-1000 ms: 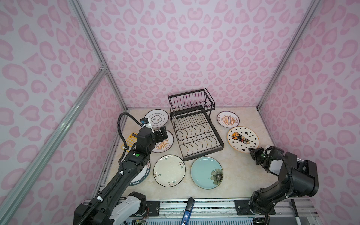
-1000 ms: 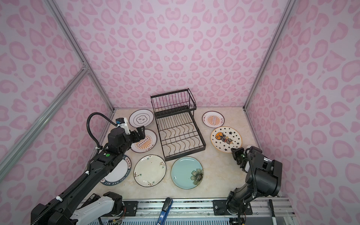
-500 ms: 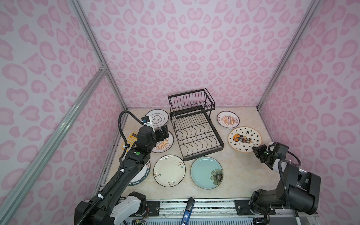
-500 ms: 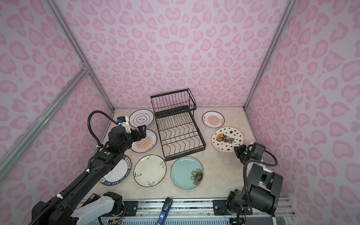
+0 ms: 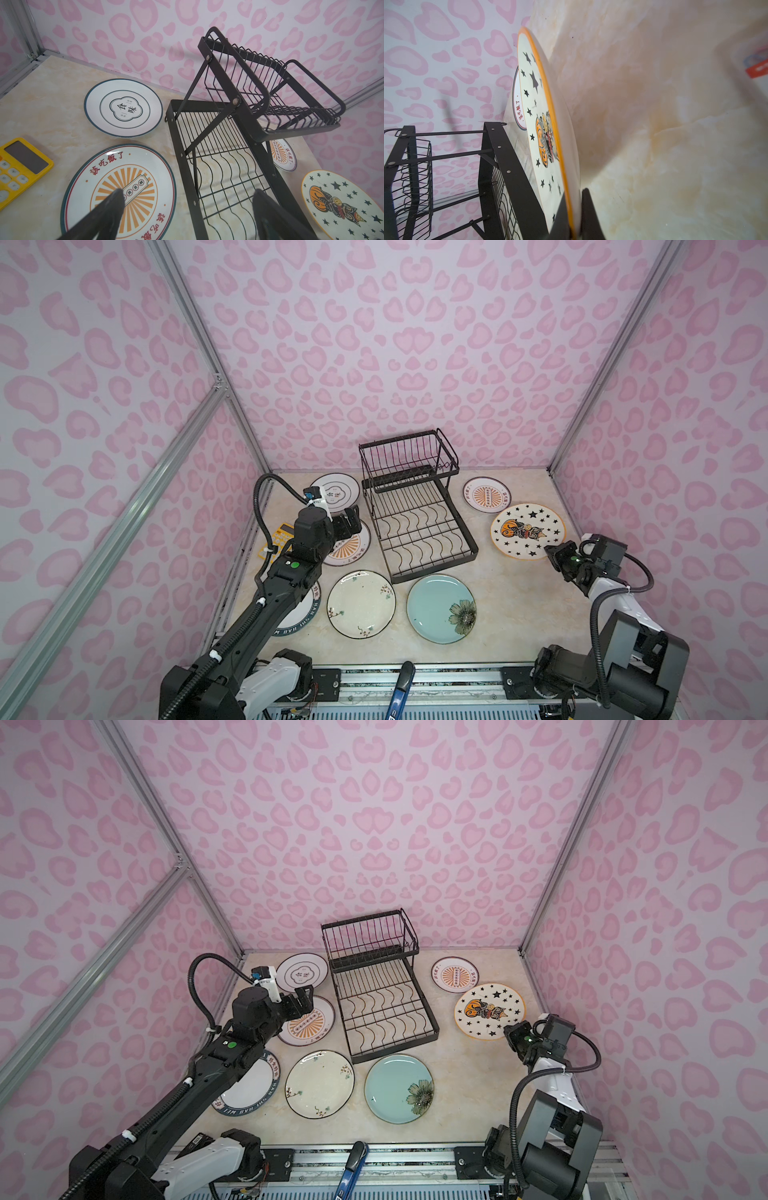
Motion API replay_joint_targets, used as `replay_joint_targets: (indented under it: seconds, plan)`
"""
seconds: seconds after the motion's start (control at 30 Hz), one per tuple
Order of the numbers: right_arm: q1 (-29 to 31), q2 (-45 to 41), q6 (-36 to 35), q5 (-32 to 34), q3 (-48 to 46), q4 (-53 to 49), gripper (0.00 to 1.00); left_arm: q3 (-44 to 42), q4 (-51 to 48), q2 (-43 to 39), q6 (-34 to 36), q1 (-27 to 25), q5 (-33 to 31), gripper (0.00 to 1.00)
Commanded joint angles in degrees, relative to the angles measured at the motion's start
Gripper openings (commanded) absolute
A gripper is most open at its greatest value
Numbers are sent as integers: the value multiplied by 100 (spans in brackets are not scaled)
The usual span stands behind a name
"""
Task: Load the plates into the dish rack
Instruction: 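Tilt the star-print plate up onto its edge with the right gripper, then carry the upright plate over the rack while the left gripper moves toward it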
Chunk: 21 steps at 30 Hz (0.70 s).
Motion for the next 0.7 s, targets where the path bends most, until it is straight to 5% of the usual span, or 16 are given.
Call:
replay_joint_targets:
  seconds: [0.0, 0.37, 0.67]
  plan:
    - [-12, -142, 36, -513, 99, 400, 0, 116, -35, 29, -29, 2, 72, 98]
    - [62, -667, 338, -1077, 449, 365, 0, 96, 104, 197, -131, 2, 316, 98]
    - [1091, -772, 591, -1073, 565, 675, 0, -90, 288, 268, -232, 2, 592, 98]
